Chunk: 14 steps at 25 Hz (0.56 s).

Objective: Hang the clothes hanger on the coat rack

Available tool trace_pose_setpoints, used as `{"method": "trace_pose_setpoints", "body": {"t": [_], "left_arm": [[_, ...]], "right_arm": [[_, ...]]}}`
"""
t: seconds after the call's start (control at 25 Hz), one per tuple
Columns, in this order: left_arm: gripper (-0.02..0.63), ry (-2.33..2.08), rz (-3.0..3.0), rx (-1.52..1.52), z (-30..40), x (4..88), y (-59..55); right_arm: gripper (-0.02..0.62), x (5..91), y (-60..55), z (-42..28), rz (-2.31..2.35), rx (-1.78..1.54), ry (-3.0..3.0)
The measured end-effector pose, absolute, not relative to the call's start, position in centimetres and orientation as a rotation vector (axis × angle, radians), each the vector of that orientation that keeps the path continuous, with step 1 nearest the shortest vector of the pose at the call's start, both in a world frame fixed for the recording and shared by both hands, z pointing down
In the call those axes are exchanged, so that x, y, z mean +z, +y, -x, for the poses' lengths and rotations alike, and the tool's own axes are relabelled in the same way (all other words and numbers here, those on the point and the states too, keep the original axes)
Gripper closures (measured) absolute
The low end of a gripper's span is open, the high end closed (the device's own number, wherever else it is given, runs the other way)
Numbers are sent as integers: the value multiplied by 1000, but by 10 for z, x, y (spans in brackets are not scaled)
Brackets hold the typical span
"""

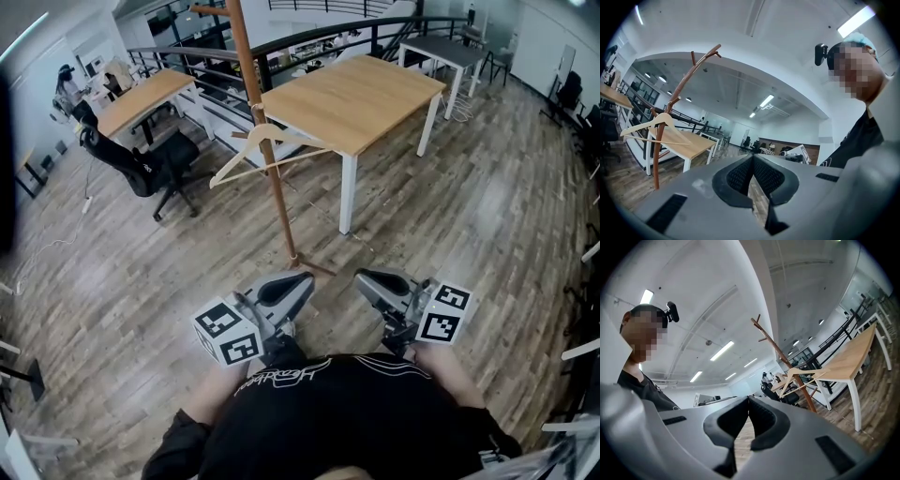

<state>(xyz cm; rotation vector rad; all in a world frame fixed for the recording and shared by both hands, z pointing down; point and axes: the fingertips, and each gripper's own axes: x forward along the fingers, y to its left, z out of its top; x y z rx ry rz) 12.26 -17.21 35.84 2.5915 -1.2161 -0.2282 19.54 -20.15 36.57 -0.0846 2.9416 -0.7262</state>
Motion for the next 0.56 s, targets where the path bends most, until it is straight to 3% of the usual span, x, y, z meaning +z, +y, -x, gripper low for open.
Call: {"method": "trace_pose_setpoints", "body": {"t": [0.56], "left_arm": [[598,-1199,-2567,-201,-127,376,-163]], "right_arm": [[555,379,-192,-197,90,-746,2964]]}}
